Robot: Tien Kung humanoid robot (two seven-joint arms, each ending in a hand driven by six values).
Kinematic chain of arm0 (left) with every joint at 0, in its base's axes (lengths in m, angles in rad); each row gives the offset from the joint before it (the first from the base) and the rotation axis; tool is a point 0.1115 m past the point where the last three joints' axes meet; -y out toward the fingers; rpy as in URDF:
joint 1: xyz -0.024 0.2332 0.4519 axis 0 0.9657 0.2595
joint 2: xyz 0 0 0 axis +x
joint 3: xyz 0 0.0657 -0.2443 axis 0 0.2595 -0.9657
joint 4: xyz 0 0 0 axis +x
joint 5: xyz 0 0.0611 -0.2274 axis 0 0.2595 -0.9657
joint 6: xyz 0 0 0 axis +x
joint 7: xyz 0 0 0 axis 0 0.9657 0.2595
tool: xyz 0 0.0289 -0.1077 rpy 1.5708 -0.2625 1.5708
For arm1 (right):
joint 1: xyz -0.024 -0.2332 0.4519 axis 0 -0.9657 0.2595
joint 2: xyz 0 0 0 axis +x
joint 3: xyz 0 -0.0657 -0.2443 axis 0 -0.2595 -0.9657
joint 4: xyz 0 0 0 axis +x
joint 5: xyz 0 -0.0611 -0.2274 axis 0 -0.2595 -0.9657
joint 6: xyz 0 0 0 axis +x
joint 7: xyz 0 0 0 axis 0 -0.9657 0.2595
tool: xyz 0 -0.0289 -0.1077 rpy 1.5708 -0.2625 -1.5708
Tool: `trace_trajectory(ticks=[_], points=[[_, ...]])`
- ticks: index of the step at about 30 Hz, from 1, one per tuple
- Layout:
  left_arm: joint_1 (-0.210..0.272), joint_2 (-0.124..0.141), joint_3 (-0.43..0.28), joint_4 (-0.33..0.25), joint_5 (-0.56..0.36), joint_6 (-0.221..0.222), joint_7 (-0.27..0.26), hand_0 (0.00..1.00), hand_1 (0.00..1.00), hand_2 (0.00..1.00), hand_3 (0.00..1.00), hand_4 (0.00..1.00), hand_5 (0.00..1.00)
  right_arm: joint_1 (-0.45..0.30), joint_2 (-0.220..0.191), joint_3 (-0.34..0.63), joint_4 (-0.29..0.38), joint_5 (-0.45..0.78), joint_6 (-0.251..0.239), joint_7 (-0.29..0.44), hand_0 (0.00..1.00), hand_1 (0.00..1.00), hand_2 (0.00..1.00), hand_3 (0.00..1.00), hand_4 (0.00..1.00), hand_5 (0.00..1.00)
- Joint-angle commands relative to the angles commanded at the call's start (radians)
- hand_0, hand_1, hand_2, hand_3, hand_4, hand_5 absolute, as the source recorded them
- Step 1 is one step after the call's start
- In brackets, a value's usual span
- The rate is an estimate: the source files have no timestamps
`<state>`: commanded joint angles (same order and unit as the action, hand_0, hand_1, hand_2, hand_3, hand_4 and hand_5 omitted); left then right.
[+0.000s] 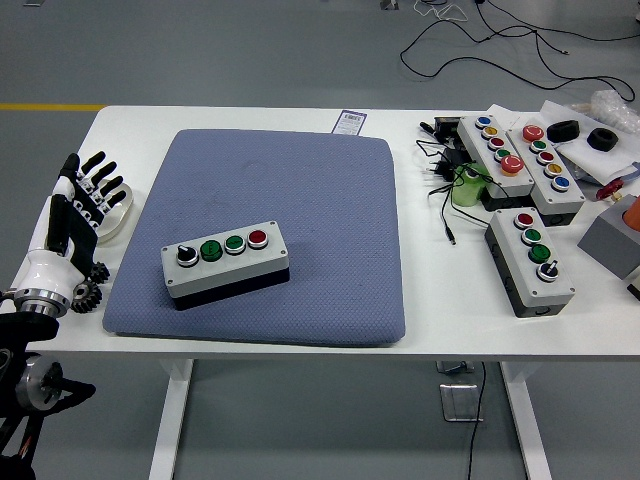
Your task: Pick up the button,place it on the desk,press the button,press the button
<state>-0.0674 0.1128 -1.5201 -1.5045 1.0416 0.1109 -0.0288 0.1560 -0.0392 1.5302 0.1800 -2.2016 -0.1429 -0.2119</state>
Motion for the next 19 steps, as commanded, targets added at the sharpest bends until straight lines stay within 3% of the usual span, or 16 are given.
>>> trace_trajectory(ticks=[19], points=[[-0.005,-0.007,0.001,0.007,0.031,-0.009,0.016,0.844,0.869,0.891,0.861,0.683,0.998,-0.007,0.002,0.002,0.000,-0.006,0.002,-0.001,0.673,0.658,0.674,0.624,0.310,0.173]])
